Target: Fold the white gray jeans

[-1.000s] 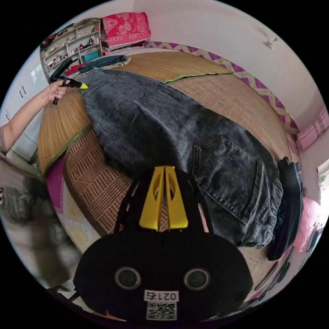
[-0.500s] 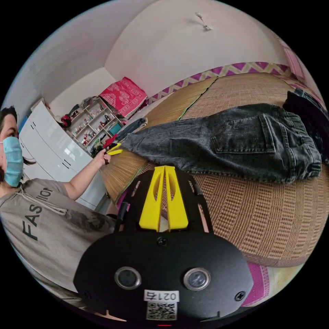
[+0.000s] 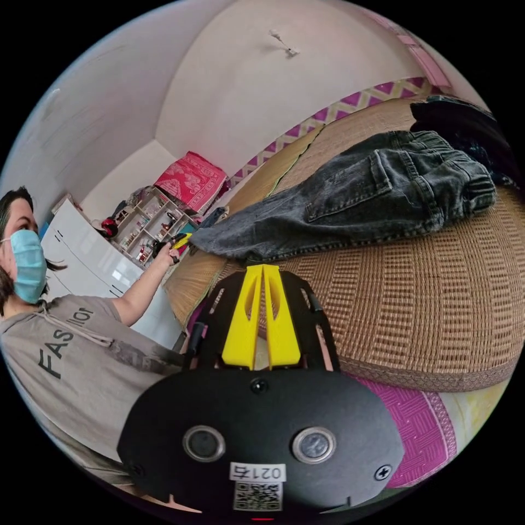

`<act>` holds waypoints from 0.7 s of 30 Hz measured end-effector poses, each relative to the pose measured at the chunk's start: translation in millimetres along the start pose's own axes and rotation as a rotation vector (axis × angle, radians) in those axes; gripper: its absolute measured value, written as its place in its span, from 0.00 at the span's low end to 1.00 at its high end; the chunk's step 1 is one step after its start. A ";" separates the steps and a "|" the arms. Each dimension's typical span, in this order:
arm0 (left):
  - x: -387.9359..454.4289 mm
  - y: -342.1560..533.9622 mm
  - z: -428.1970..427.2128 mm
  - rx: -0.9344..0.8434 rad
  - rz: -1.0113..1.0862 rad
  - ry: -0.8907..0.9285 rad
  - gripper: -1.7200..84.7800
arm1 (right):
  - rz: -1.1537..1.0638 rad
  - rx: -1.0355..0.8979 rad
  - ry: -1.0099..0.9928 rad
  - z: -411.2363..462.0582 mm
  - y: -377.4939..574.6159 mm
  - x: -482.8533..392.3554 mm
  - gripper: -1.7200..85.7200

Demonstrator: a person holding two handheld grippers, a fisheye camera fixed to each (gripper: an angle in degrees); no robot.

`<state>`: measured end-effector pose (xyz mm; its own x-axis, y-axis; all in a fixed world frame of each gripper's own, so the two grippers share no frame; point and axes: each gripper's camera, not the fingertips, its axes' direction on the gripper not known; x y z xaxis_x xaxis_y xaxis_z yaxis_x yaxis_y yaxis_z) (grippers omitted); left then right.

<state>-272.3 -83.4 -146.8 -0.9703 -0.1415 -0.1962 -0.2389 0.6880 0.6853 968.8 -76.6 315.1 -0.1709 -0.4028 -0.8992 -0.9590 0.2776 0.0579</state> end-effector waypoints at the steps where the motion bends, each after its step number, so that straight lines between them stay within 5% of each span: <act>1: 71.0 -1.9 -7.1 0.020 0.130 -0.025 0.01 | -0.005 0.006 -0.009 -9.8 1.0 7.7 0.01; 5: 291.6 39.7 16.3 0.022 0.520 -0.107 0.01 | 0.000 0.037 -0.101 -42.4 -0.2 30.9 0.01; 10: 522.4 185.2 157.1 -0.145 0.912 -0.164 0.01 | 0.006 0.097 -0.201 -91.1 -3.0 61.1 0.01; 15: 581.1 327.2 331.3 -0.490 1.086 -0.314 0.01 | -0.008 0.138 -0.243 -130.9 -4.9 80.7 0.01; 21: 617.5 346.6 310.3 -0.311 1.069 -0.328 0.02 | -0.020 0.171 -0.288 -169.8 -9.4 108.8 0.01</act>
<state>-942.4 288.6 -248.0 -0.6374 0.6285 0.4458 0.6533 0.1340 0.7451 920.8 -271.1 290.4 -0.0582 -0.1529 -0.9865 -0.9055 0.4243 -0.0123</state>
